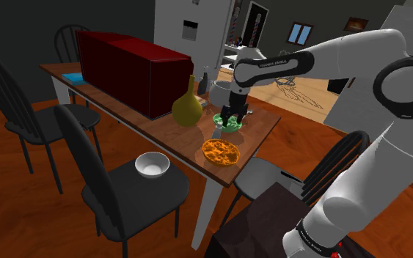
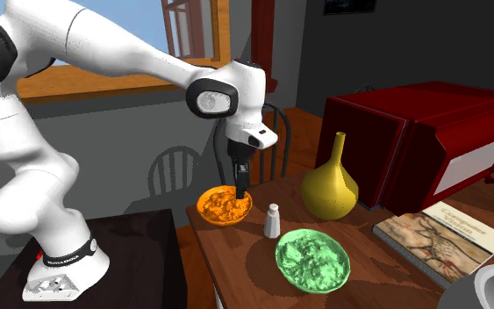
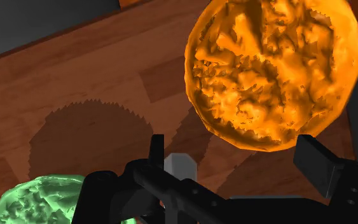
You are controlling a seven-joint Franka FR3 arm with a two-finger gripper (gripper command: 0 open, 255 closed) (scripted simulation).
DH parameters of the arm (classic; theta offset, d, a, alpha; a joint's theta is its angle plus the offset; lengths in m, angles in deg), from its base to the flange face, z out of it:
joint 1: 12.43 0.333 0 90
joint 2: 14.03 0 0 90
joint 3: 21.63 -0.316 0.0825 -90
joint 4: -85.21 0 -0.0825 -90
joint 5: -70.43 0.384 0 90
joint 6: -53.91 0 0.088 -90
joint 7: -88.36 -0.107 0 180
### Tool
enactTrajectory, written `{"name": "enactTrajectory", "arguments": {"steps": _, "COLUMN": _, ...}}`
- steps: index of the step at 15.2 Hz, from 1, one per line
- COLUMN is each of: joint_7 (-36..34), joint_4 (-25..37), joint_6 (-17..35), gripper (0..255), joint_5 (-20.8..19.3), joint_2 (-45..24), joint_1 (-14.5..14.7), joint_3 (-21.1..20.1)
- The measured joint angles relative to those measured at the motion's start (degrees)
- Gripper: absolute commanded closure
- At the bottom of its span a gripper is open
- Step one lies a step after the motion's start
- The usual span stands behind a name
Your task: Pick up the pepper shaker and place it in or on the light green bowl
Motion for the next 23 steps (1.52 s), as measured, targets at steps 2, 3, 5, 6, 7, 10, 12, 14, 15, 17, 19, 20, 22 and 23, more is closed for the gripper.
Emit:
{"name": "enactTrajectory", "arguments": {"steps": 2, "joint_7": 0.45, "joint_4": 3.26, "joint_6": 0.92, "gripper": 0, "joint_5": -0.4, "joint_2": -4.23, "joint_1": -0.49, "joint_3": 0.51}}
{"name": "enactTrajectory", "arguments": {"steps": 3, "joint_7": 0.46, "joint_4": 5.57, "joint_6": 1.01, "gripper": 0, "joint_5": -0.54, "joint_2": -6.6, "joint_1": -0.63, "joint_3": 0.65}}
{"name": "enactTrajectory", "arguments": {"steps": 5, "joint_7": 0.19, "joint_4": 10.46, "joint_6": 1.33, "gripper": 0, "joint_5": -0.7, "joint_2": -11.86, "joint_1": -0.72, "joint_3": 0.74}}
{"name": "enactTrajectory", "arguments": {"steps": 6, "joint_7": 0.04, "joint_4": 12.41, "joint_6": 1.54, "gripper": 0, "joint_5": -0.82, "joint_2": -14.06, "joint_1": -0.77, "joint_3": 0.79}}
{"name": "enactTrajectory", "arguments": {"steps": 7, "joint_7": -0.18, "joint_4": 14.18, "joint_6": 1.53, "gripper": 0, "joint_5": -0.97, "joint_2": -15.86, "joint_1": -0.78, "joint_3": 0.84}}
{"name": "enactTrajectory", "arguments": {"steps": 10, "joint_7": -0.32, "joint_4": 18.17, "joint_6": 2.06, "gripper": 0, "joint_5": -1.09, "joint_2": -20.39, "joint_1": -0.94, "joint_3": 0.97}}
{"name": "enactTrajectory", "arguments": {"steps": 12, "joint_7": -0.22, "joint_4": 17.71, "joint_6": 3.39, "gripper": 0, "joint_5": -1.08, "joint_2": -21.27, "joint_1": -1.06, "joint_3": 1.04}}
{"name": "enactTrajectory", "arguments": {"steps": 14, "joint_7": -0.22, "joint_4": 16.9, "joint_6": 4.62, "gripper": 0, "joint_5": -1.08, "joint_2": -21.68, "joint_1": -1.08, "joint_3": 1.04}}
{"name": "enactTrajectory", "arguments": {"steps": 15, "joint_7": -0.2, "joint_4": 16.43, "joint_6": 5.37, "gripper": 0, "joint_5": -1.06, "joint_2": -21.96, "joint_1": -1.11, "joint_3": 1.04}}
{"name": "enactTrajectory", "arguments": {"steps": 17, "joint_7": -0.19, "joint_4": 16.15, "joint_6": 6.14, "gripper": 0, "joint_5": -1.03, "joint_2": -22.45, "joint_1": -1.13, "joint_3": 1.03}}
{"name": "enactTrajectory", "arguments": {"steps": 19, "joint_7": -0.18, "joint_4": 16.02, "joint_6": 6.34, "gripper": 0, "joint_5": -1.03, "joint_2": -22.52, "joint_1": -1.14, "joint_3": 1.04}}
{"name": "enactTrajectory", "arguments": {"steps": 20, "joint_7": -0.18, "joint_4": 16.0, "joint_6": 6.39, "gripper": 0, "joint_5": -1.03, "joint_2": -22.54, "joint_1": -1.15, "joint_3": 1.04}}
{"name": "enactTrajectory", "arguments": {"steps": 22, "joint_7": -0.18, "joint_4": 15.98, "joint_6": 6.44, "gripper": 0, "joint_5": -1.03, "joint_2": -22.55, "joint_1": -1.15, "joint_3": 1.04}}
{"name": "enactTrajectory", "arguments": {"steps": 23, "joint_7": -0.18, "joint_4": 15.98, "joint_6": 6.44, "gripper": 0, "joint_5": -1.03, "joint_2": -22.55, "joint_1": -1.15, "joint_3": 1.04}}
